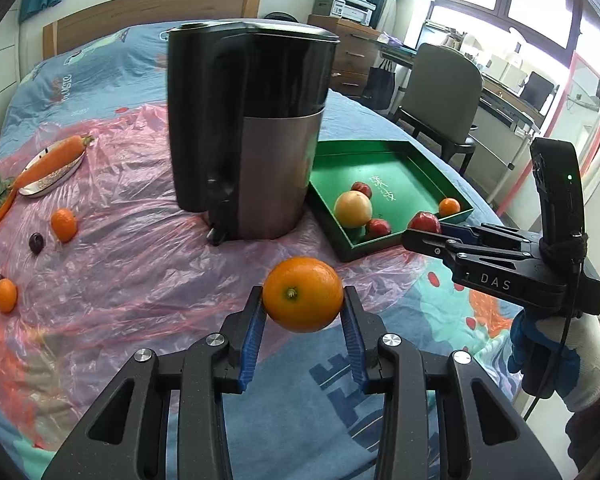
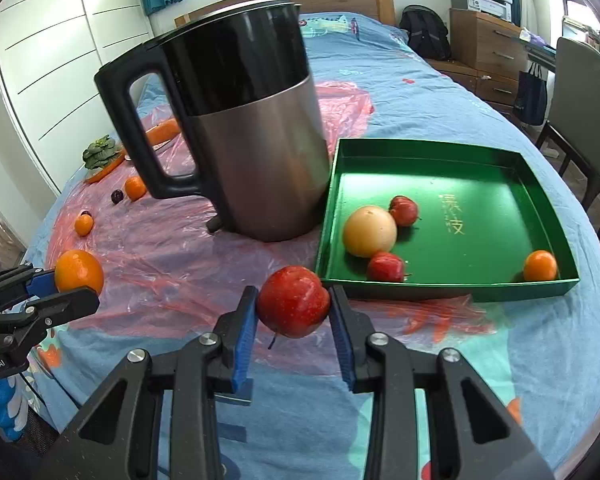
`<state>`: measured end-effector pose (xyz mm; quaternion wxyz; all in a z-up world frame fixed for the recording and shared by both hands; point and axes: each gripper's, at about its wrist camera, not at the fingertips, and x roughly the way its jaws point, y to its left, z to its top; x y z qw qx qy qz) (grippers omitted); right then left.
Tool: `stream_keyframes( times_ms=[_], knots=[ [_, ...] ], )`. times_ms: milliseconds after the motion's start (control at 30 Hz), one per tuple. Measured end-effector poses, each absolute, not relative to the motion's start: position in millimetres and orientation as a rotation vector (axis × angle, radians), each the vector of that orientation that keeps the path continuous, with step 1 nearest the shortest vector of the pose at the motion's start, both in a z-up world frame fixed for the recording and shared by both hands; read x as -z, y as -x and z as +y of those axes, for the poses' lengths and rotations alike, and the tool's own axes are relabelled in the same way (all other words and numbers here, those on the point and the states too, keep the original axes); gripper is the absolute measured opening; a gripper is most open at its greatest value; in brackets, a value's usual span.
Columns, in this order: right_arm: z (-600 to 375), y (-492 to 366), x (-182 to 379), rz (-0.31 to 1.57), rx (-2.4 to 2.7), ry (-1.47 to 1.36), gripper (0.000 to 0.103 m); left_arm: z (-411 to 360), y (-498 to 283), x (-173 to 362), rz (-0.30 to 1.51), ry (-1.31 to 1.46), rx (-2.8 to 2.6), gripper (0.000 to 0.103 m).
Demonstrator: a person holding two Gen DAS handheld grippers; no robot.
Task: Organize fruits
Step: 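Carry the orange and red apple past the kettle over the green tray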
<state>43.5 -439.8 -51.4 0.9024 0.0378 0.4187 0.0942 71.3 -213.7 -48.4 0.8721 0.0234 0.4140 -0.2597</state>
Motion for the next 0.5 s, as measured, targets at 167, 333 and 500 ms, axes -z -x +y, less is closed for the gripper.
stream_keyframes(
  times_ms=[167,333,500],
  knots=[
    [-483,-59,49,0.839,-0.126,-0.096,0.052,-263,-92,43,0.852,-0.086,0.612,0.033],
    [-530,-91,50,0.820,-0.061,-0.110,0.052,-317,-123,43,0.843,-0.124,0.658,0.033],
    [-563,-135,59,0.838,-0.007,-0.087,0.052,-365,-163,47,0.840,-0.154,0.685,0.033]
  ],
)
